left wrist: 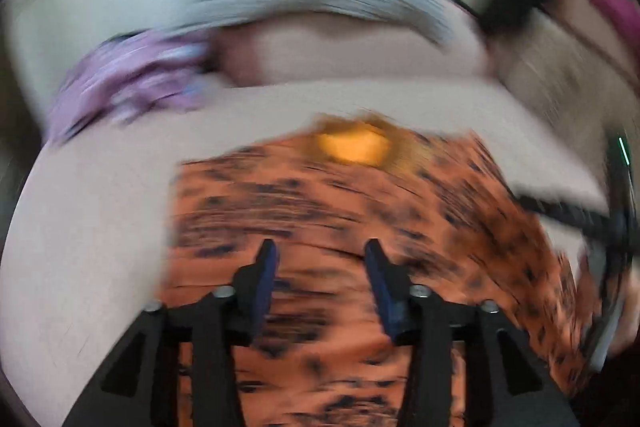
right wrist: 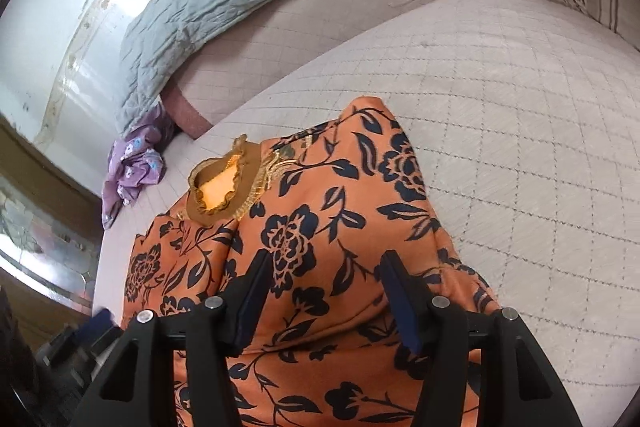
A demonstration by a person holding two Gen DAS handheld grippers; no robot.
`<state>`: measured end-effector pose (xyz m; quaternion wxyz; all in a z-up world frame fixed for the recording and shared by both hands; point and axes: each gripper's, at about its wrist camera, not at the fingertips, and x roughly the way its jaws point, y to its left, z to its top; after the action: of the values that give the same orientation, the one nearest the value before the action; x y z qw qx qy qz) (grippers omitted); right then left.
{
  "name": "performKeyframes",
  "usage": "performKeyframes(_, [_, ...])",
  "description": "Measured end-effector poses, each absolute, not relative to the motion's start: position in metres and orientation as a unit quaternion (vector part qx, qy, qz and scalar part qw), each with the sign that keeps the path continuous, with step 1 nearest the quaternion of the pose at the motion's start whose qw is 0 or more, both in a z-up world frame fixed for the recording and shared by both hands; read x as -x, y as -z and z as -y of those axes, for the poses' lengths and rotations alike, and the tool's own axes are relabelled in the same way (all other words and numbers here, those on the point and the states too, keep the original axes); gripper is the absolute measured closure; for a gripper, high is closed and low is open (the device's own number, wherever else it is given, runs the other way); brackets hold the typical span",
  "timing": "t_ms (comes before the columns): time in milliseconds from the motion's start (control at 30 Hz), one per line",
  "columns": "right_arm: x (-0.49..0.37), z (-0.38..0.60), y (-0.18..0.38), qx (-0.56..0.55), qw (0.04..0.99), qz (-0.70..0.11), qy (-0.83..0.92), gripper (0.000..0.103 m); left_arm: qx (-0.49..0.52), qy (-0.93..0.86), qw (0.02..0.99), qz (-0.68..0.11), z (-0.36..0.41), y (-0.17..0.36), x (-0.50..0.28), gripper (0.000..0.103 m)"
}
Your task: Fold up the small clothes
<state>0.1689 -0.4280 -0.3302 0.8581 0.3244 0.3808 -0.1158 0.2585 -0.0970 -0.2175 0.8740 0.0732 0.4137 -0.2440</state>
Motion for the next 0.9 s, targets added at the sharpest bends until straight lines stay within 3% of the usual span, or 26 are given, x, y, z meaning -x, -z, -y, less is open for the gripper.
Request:
performKeyframes(33, [-0.173,0.420,0.328,-0.307,0.865,-0.382,0.108,0.043,-0.052,0.213,0.885,-0.411,0.077,0.216,-0.267,0.043])
performKeyframes(200, [-0.188,0.366,0.310,-0.216,0.900,-0.379,0.022,0.043,-0.016,0.084,0.882,-0.463,0.009,0.258,-0.314,0.045])
performKeyframes(400, [-0.232,0.280,0.293,-0.121,0.904,-0.406,-0.061,0.043,-0.023,0.065,0.845,-0.531,0.017,0.304,-0.328,0.044])
performKeyframes(767, [-0.334,0.203,0.340,0.001,0.871,-0.486,-0.068,0.038,0.004,0.102,0.830,-0.548,-0.007,0.303,-0.324,0.041])
performKeyframes(900, [-0.356,0.203,0.351,-0.023,0.875,-0.481,-0.052,0.038,-0.003,0.111,0.829,-0.548,-0.005,0.301,-0.322,0.041])
